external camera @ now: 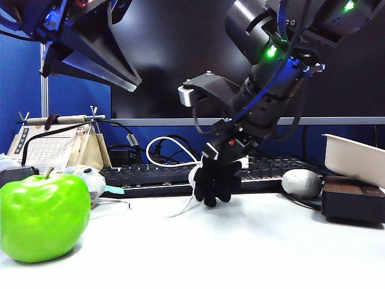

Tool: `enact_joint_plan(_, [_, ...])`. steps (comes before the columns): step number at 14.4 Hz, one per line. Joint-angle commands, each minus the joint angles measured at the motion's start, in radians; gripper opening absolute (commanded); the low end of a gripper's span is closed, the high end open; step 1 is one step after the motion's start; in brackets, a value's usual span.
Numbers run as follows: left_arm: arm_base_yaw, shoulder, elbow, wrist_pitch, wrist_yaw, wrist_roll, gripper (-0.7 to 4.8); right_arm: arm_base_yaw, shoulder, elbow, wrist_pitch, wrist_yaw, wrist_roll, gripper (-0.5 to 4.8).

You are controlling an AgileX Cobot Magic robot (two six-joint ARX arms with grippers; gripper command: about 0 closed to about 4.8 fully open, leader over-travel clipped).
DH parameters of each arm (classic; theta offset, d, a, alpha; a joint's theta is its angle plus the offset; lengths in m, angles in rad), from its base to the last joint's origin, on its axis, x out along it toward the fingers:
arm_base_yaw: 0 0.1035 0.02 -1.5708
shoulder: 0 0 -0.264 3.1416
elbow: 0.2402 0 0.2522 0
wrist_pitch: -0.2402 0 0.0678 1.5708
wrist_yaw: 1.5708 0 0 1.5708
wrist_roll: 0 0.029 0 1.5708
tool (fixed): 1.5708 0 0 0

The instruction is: Place the tilting octopus upright.

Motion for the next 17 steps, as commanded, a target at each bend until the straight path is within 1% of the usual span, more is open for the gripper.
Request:
enact_joint_plan(1, [-0.001, -0.001, 0.002, 0.005, 0.003, 0.032, 0.70, 0.005, -0.005, 0.005, -0.059, -0.006, 0.120, -0.02])
enact_joint_plan(4, [-0.001, -0.001, 0.002, 0.014, 0.006, 0.114, 0.70, 0.005, -0.005, 0.005, -0.114, -0.007, 0.144, -0.02])
enact_joint_plan(6, [-0.001, -0.001, 0.002, 0.045, 0.042, 0.141, 0.70, 0.005, -0.005, 0.005, -0.114, -0.009, 0.163, -0.02])
enact_joint_plan(9, [-0.001, -0.001, 0.002, 0.110, 0.098, 0.142, 0.70, 0.005, -0.005, 0.005, -0.121, -0.009, 0.203, -0.02])
enact_joint_plan(10, [-0.002, -0.001, 0.002, 0.122, 0.099, 0.142, 0.70, 0.005, -0.005, 0.005, -0.150, -0.013, 0.227, -0.02])
enact_joint_plan(12, [-0.002, -0.001, 0.002, 0.119, 0.099, 0.142, 0.70, 0.005, -0.005, 0.005, -0.201, -0.035, 0.234, -0.02])
enact_joint_plan(17, [-0.002, -0.001, 0.002, 0.118, 0.099, 0.142, 0.70, 0.005, -0.005, 0.005, -0.270, -0.035, 0.281, -0.02])
